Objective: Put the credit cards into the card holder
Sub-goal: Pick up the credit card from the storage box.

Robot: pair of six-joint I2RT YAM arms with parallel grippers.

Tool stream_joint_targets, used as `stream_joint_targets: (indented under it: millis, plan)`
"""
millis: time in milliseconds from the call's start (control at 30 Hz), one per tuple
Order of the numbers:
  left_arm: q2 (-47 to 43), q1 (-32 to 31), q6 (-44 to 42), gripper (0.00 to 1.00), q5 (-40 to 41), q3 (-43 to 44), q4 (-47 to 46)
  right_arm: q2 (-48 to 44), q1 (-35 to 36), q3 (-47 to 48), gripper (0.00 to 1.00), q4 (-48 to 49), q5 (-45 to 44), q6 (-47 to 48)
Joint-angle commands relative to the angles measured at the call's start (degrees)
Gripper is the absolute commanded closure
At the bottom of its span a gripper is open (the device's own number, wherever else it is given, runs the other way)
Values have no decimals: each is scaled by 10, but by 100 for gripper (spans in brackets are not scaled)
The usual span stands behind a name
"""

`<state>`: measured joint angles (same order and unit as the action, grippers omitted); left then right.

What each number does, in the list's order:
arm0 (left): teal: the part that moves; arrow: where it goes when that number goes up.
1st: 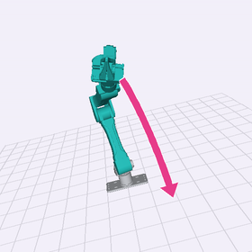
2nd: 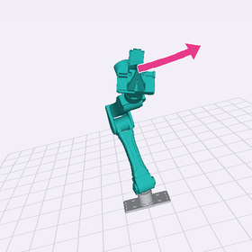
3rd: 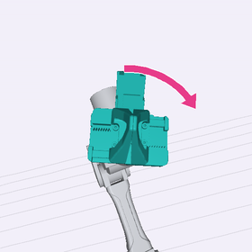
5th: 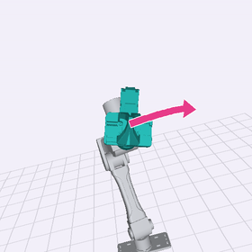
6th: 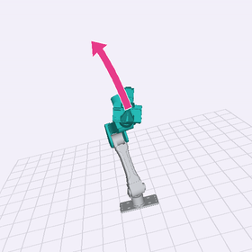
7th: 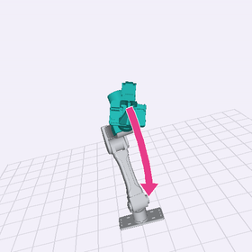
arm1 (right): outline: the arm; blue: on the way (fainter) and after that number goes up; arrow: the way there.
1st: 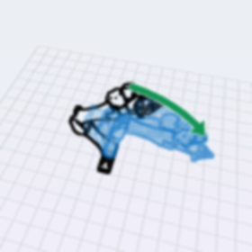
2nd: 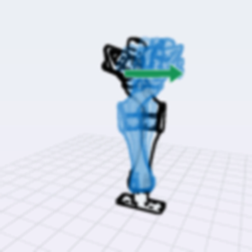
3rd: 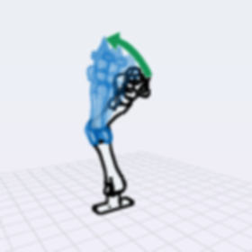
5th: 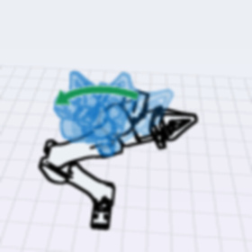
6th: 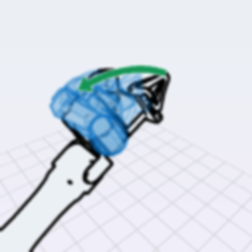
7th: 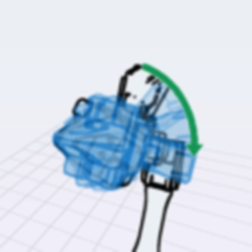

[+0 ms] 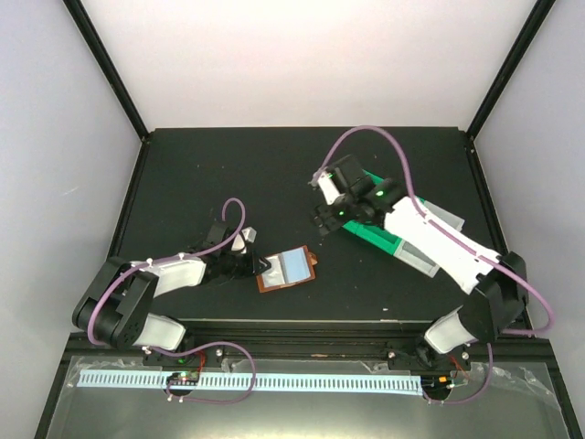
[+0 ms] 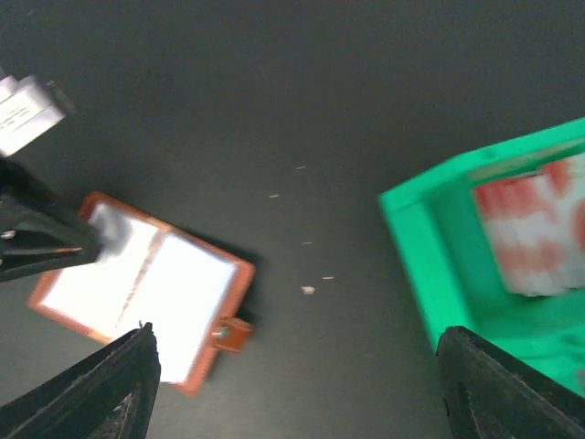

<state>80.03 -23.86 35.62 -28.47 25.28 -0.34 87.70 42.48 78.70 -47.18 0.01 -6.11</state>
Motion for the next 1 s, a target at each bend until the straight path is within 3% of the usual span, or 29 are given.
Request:
stream_joint_targets:
  millis: [0, 233, 333, 700, 967]
  plan:
    - [-3, -5, -18, 74, 10, 9, 38, -29, -95, -12, 17, 7, 50, 132]
    - [-17, -5, -30, 72, 15, 24, 76, 64, -165, 54, 24, 16, 22, 254]
    - [-22, -5, -31, 72, 18, 34, 89, 131, -193, 99, 33, 11, 23, 265]
    - [-17, -6, -22, 73, 23, 65, 102, 329, -235, 239, 50, -2, -28, 307]
    - [-11, -8, -10, 73, 23, 55, 95, 366, -243, 247, 51, 3, -17, 319]
